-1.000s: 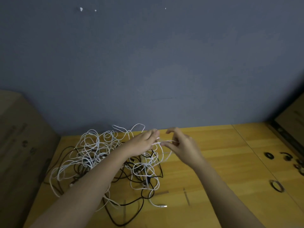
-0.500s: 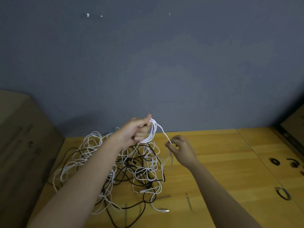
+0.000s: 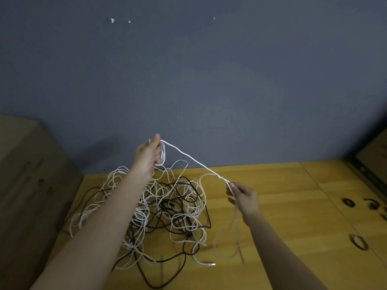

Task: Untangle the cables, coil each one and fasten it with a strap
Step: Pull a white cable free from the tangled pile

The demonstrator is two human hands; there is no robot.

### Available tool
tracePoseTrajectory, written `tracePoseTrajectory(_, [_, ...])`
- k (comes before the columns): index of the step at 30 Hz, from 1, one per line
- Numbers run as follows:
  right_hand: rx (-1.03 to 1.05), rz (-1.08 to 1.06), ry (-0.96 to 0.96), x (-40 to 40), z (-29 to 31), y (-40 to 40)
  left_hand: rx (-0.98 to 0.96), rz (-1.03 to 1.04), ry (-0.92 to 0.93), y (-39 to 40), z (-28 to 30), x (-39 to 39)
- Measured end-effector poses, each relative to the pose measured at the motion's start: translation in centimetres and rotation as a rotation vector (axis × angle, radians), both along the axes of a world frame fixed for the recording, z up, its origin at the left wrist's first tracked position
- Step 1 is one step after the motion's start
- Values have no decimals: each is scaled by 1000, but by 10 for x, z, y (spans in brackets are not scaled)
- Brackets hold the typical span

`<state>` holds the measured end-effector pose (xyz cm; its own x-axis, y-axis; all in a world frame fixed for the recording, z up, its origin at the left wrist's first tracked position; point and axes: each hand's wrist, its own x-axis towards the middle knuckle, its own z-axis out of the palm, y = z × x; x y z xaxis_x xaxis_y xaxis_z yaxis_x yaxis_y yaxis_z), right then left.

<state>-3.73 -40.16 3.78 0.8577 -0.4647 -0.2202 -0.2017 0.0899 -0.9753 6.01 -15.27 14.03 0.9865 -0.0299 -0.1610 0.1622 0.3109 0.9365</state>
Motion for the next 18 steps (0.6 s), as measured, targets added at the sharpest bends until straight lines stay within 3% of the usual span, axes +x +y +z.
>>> tracePoseTrajectory(5, [-56, -101, 89, 6, 9, -4, 46, 21, -3, -11, -3, -7])
tracePoseTrajectory(8, [-144, 11, 171, 8, 9, -7, 111, 14, -19, -14, -4, -9])
tracePoseTrajectory(15, [376, 75, -60, 15, 36, -1, 368, 24, -84, -20, 2, -11])
tracePoseTrajectory(16, [246, 71, -45, 17, 37, -1, 378, 26, -85, -21, 2, -13])
tracePoseTrajectory(18, [-295, 101, 34, 19, 39, 0, 395, 7, -111, -25, 5, -16])
